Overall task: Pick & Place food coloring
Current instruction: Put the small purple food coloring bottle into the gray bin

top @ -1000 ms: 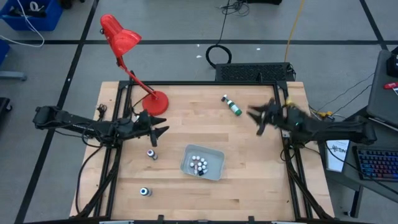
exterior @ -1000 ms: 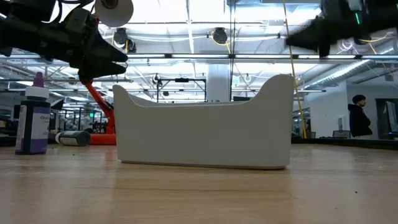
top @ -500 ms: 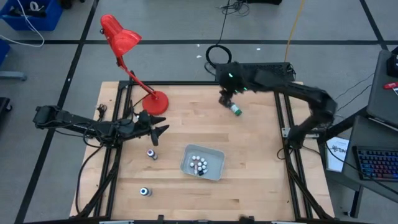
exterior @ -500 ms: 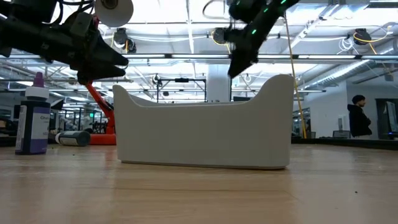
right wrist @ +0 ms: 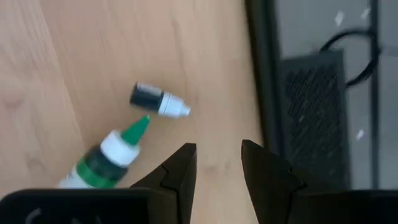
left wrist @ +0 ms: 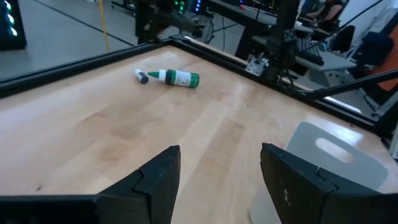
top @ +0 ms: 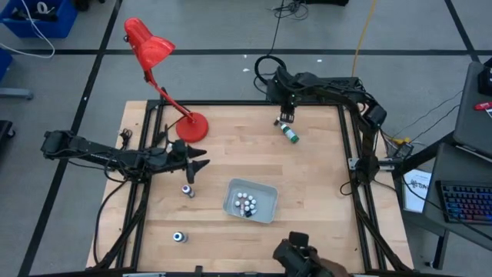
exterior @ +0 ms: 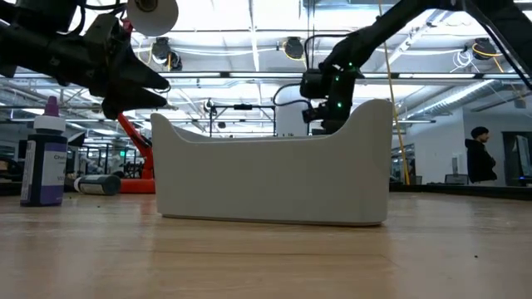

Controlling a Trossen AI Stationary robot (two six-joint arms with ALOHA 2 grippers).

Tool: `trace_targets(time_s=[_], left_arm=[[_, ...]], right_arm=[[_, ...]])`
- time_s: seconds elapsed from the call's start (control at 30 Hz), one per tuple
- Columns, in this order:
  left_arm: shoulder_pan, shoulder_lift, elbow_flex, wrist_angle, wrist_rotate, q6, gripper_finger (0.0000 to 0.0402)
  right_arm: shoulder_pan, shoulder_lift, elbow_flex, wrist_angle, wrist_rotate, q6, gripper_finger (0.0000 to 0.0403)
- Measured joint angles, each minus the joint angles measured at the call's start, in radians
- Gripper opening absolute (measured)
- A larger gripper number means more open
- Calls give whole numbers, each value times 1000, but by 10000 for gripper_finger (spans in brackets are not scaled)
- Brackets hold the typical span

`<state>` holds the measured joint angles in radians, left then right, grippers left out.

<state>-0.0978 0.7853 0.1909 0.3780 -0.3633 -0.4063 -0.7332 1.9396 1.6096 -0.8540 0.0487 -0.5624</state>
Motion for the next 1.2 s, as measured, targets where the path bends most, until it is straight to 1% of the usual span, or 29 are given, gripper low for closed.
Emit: trace_targets(time_s=[0.17,0.33,0.43,0.47,0.6,0.67,0.77,0.97,1.2], left_arm=[[0,0,0,-3,5,-14,223],[0,0,0,-3,5,-15,223],[0,0,0,-3,5,-21,223],[0,0,0,-3,5,-22,223],[0,0,1,-3,5,-20,223],[0,0,1,-3,5,-19,223],[0,0,1,-3,5,-18,223],[0,0,1,-4,6,-18,223],[0,0,1,-4,6,-18,223]], right_arm=[[13,29,0,19,-38,-86,116],[47,39,-7,73,-49,-248,119],[76,37,-43,96,-47,-378,135],[85,35,-55,95,-36,-419,143],[106,32,-114,162,86,-552,177],[107,33,-145,186,113,-564,190],[103,32,-189,232,115,-566,200],[98,32,-262,372,149,-568,195],[97,32,-282,398,146,-559,192]])
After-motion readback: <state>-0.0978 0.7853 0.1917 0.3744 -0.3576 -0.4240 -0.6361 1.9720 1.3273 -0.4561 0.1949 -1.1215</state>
